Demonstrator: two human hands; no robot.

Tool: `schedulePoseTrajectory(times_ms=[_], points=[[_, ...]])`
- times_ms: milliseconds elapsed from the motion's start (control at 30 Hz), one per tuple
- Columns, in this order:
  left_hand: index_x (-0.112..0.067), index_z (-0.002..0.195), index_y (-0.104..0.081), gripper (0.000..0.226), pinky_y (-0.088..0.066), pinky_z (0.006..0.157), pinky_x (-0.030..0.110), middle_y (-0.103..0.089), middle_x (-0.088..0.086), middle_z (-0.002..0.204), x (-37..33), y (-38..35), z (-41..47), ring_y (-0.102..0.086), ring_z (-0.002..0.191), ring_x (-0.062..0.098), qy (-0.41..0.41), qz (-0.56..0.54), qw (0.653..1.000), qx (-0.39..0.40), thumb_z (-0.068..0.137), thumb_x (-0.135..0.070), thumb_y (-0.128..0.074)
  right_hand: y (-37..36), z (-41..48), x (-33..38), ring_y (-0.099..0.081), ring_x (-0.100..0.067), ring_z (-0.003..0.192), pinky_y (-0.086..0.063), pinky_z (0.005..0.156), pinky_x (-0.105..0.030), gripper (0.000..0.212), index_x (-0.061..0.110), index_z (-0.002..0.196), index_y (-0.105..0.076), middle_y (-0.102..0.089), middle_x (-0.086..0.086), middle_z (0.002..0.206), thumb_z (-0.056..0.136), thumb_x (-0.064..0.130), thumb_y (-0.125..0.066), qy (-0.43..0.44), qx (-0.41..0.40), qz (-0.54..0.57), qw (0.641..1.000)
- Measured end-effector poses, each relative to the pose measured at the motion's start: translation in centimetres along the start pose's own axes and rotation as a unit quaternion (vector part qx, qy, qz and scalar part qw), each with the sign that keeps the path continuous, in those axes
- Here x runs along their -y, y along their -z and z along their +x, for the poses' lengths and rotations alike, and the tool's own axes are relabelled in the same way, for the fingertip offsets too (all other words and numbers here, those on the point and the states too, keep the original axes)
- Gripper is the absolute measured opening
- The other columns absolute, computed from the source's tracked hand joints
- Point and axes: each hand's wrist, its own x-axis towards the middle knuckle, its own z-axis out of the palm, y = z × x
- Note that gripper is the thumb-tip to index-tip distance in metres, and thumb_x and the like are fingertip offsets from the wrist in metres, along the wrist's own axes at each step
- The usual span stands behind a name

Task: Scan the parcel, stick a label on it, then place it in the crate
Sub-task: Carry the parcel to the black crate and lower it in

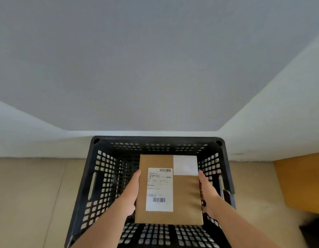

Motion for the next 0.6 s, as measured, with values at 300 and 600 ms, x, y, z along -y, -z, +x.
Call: schedulePoseTrajectory(times_ms=[300, 600], points=[[-0.052, 0.074, -0.079, 0.055, -0.043, 0.067, 0.036, -0.081, -0.011, 0.081, 1.1, -0.7, 6.7, -0.069, 0.094, 0.018, 0.008, -0.01, 1.0, -0.01, 0.096, -0.076, -0.035, -1.4, 6.9, -0.9, -0.04, -0.034, 0.144, -0.027, 0.121, -0.06, 0.078, 0.023, 0.157, -0.035, -0.045, -0.01, 0.157, 0.095, 0.067, -0.049, 0.025, -0.023, 0.008, 0.999], [-0.059, 0.089, -0.066, 0.035, -0.03, 0.102, 0.052, -0.071, -0.019, 0.085, 1.9, 0.0, 9.7, -0.056, 0.088, 0.008, -0.02, -0.045, 0.999, -0.022, 0.1, -0.071, -0.035, -1.2, 8.8, -1.3, -0.069, -0.023, 0.093, -0.051, 0.068, -0.042, 0.049, 0.029, 0.113, -0.068, -0.073, -0.001, 0.107, 0.099, 0.068, -0.041, 0.006, -0.008, 0.016, 1.0]])
